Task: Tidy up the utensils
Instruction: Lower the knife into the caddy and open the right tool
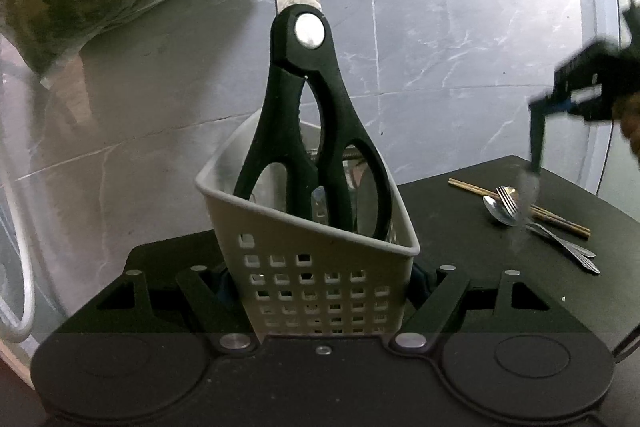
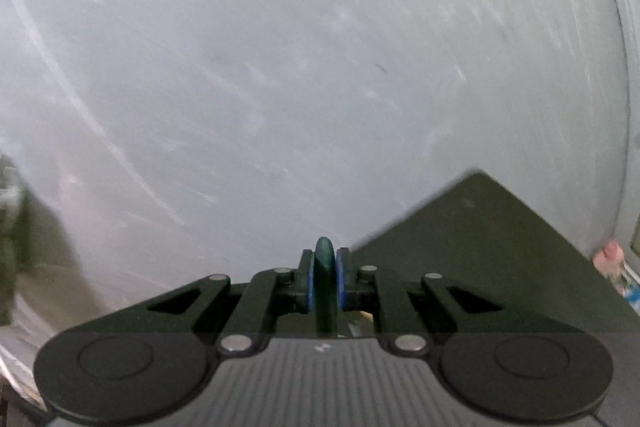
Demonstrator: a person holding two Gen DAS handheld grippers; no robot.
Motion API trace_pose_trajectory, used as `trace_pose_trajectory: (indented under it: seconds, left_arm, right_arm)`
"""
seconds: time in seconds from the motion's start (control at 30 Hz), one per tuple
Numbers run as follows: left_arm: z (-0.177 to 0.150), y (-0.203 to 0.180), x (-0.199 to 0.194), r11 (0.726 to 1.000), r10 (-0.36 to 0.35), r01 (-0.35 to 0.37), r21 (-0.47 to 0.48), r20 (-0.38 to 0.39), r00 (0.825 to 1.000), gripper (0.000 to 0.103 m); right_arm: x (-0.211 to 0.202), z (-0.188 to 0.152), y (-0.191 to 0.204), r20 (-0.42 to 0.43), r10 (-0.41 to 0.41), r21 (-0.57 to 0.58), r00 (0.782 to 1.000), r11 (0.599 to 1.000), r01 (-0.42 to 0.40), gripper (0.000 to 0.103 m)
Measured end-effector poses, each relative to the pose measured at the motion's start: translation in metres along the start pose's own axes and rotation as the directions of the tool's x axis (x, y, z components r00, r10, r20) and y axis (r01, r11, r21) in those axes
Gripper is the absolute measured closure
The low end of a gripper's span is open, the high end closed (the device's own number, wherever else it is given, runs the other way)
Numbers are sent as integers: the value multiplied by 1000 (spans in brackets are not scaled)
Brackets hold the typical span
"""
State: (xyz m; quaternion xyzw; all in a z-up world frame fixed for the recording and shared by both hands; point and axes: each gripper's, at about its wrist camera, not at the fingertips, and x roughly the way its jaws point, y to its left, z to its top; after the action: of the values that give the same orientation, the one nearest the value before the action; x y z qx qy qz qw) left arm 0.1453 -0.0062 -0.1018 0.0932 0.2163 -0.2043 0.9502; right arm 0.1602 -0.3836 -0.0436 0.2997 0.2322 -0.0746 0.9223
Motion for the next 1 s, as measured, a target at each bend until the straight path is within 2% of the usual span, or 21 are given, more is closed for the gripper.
trace_pose_trajectory:
  seconds: [0.17, 0.27, 0.37, 0.53, 0.73, 0.93, 1.0]
  left_arm:
    - [-4, 5, -2, 1000, -22, 22, 12, 14, 1000, 25]
    - [-7, 8, -3, 999, -35, 35, 15, 22, 999, 25]
    - [-10, 12, -3, 999, -49, 49, 8, 24, 999, 25]
    - [-12, 14, -2, 998, -56, 56, 0, 24, 998, 26]
    - [-12, 16, 0, 999, -52, 52, -10, 24, 998, 26]
    - [-10, 15, 0, 999, -46, 46, -10, 24, 999, 26]
    - [-10, 14, 1, 999, -44, 44, -8, 24, 999, 26]
  right_arm:
    - [-28, 19, 64, 99, 146, -76, 984, 987, -139, 91]
    - [-36, 30, 107, 124, 265, -140, 956, 959, -248, 91]
    - [-36, 35, 140, 107, 360, -186, 927, 923, -337, 91]
    - [-22, 22, 182, 0, 453, -242, 892, 865, -439, 91]
    - [-13, -1, 198, -122, 503, -231, 855, 824, -518, 91]
    - [0, -21, 214, -252, 484, -297, 838, 785, -543, 90]
    - [6, -27, 215, -299, 473, -303, 829, 777, -552, 85]
